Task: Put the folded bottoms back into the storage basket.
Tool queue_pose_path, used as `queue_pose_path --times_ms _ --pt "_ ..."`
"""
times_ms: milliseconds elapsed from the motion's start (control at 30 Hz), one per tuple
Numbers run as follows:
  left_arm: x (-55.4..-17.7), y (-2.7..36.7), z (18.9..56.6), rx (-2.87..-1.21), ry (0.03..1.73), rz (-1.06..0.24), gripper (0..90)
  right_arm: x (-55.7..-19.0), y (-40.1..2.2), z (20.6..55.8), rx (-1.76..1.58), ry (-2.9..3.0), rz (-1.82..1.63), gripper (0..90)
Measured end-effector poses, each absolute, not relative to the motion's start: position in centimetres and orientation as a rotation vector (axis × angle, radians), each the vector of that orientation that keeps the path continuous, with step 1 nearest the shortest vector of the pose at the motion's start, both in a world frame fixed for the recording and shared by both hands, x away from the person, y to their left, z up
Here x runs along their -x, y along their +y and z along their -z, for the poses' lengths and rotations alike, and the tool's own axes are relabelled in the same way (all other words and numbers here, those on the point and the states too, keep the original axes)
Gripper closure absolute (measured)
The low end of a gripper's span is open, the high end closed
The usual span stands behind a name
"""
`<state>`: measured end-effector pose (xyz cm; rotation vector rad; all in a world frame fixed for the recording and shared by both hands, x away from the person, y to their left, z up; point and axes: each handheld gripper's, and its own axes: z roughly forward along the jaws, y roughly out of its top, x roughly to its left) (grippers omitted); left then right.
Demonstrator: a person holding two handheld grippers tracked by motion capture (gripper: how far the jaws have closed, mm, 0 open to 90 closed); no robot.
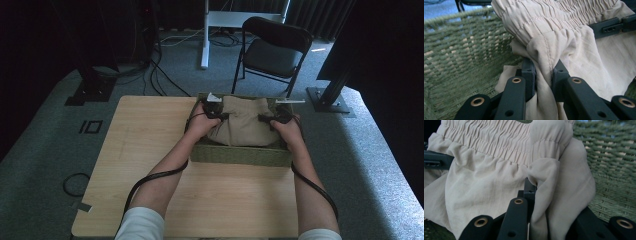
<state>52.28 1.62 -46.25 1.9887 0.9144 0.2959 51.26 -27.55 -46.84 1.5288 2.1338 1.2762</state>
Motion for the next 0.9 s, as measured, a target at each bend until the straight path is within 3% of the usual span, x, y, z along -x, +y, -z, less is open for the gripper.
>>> queue_pose_path --times_ms 733,867,900 --pt "-53.4 0.9 50.7 -2.086 1.006 -0.204 74.9 -52.6 -27.1 50.6 -1.626 2.26 -1.041 76.1" --pt "-53.5 1.0 51.0 -2.094 1.014 -0.206 70.4 -52.6 -27.1 50.8 -1.619 2.271 -0.996 73.6" --pt "-53.5 0.9 51.2 -2.133 1.014 -0.243 63.9 -52.7 -26.8 51.2 -1.627 2.285 -0.933 63.7"
